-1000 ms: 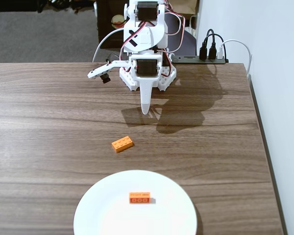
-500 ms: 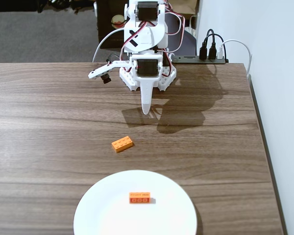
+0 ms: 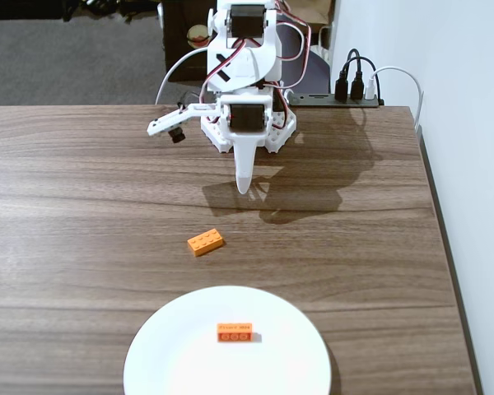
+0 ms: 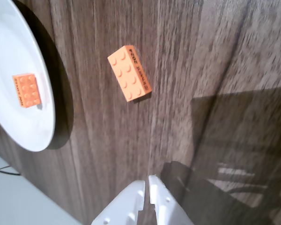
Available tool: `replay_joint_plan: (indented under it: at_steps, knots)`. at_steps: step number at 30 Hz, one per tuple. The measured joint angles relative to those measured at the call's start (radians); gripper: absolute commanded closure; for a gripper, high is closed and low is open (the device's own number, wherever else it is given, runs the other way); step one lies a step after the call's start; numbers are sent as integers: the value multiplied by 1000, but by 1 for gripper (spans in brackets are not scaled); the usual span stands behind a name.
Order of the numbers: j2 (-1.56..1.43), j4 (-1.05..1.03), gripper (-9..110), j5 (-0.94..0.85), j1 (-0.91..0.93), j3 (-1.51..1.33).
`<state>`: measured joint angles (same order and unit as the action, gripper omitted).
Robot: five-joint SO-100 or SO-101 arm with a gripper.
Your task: Grasp a lego block and put it on the plate.
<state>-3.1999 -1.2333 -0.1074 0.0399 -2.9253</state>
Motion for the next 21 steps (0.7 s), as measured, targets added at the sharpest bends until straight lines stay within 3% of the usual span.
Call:
replay_joint_plan:
  at_steps: [21]
  knots:
    - [517,98,101,-255,97,281]
